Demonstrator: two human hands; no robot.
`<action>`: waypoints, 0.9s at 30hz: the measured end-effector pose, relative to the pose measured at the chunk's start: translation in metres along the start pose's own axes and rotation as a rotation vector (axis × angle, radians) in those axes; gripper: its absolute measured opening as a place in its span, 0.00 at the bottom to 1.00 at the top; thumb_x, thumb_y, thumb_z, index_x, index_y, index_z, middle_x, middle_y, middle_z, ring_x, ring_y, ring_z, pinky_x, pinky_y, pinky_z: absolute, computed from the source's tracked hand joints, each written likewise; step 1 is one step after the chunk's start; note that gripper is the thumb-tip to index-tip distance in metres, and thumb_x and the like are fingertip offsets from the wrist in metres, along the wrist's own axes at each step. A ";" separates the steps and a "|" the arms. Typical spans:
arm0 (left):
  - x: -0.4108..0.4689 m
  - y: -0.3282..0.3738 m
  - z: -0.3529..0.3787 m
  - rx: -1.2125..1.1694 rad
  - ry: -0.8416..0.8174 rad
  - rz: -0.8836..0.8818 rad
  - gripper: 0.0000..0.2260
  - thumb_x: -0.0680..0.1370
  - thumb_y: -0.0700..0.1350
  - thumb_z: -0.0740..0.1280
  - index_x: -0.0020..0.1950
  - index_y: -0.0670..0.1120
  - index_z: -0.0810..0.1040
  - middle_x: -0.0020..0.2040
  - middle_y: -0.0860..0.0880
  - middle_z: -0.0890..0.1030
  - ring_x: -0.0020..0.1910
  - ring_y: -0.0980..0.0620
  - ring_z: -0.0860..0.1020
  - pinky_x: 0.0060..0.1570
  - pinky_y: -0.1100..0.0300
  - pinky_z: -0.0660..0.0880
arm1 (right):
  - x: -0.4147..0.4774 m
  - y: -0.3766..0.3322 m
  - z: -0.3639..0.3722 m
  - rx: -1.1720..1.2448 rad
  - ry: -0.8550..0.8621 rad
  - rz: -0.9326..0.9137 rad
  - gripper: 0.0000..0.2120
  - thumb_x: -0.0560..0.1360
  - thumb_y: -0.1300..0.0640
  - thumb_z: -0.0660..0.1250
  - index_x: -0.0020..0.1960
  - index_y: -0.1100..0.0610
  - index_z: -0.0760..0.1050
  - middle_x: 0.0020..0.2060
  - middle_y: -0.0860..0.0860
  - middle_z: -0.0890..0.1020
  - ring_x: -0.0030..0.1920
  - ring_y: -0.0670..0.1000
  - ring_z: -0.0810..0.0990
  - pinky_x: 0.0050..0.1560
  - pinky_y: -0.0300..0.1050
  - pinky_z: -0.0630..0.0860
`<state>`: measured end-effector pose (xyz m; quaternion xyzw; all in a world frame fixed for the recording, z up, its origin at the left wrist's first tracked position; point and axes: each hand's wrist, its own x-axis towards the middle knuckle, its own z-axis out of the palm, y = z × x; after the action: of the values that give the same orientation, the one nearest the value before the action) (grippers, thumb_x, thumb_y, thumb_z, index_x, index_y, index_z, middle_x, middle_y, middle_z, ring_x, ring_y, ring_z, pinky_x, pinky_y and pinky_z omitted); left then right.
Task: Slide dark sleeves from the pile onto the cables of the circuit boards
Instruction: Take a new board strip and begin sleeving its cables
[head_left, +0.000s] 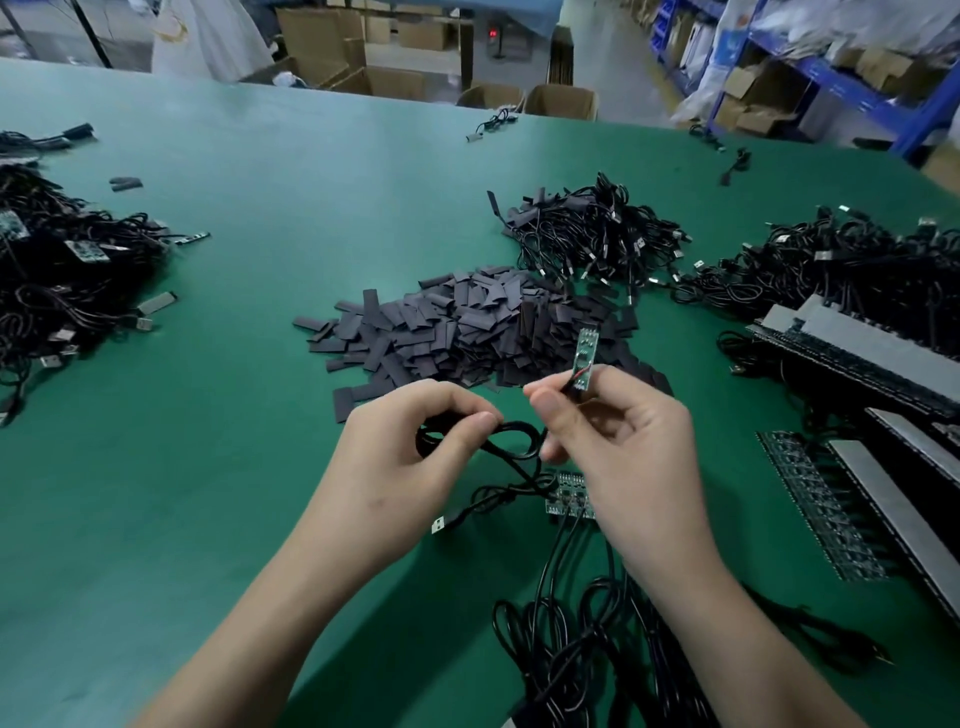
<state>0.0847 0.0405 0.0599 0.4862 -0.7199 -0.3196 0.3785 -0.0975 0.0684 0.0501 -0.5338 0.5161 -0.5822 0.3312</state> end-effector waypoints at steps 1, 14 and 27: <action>0.001 -0.001 0.000 -0.015 0.007 0.001 0.06 0.80 0.47 0.70 0.45 0.56 0.84 0.41 0.64 0.83 0.42 0.64 0.80 0.41 0.73 0.69 | -0.002 0.002 0.001 -0.001 0.008 0.003 0.05 0.77 0.45 0.73 0.49 0.45 0.85 0.38 0.48 0.86 0.37 0.48 0.86 0.43 0.44 0.84; -0.009 -0.005 -0.034 0.077 -0.924 0.129 0.09 0.77 0.55 0.74 0.56 0.57 0.84 0.51 0.59 0.84 0.54 0.59 0.82 0.56 0.63 0.76 | 0.014 -0.021 -0.027 0.237 0.188 0.041 0.09 0.76 0.50 0.67 0.49 0.54 0.81 0.41 0.49 0.88 0.44 0.49 0.88 0.48 0.41 0.83; 0.084 -0.058 -0.002 0.474 0.106 -0.055 0.13 0.75 0.49 0.77 0.59 0.52 0.82 0.51 0.56 0.80 0.51 0.53 0.79 0.52 0.56 0.75 | 0.024 -0.020 -0.063 -0.488 -0.347 0.125 0.22 0.83 0.39 0.58 0.38 0.52 0.74 0.25 0.46 0.67 0.25 0.46 0.64 0.27 0.39 0.61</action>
<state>0.0924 -0.0570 0.0324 0.5971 -0.7402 -0.1260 0.2823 -0.1601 0.0667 0.0826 -0.6562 0.6085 -0.3194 0.3117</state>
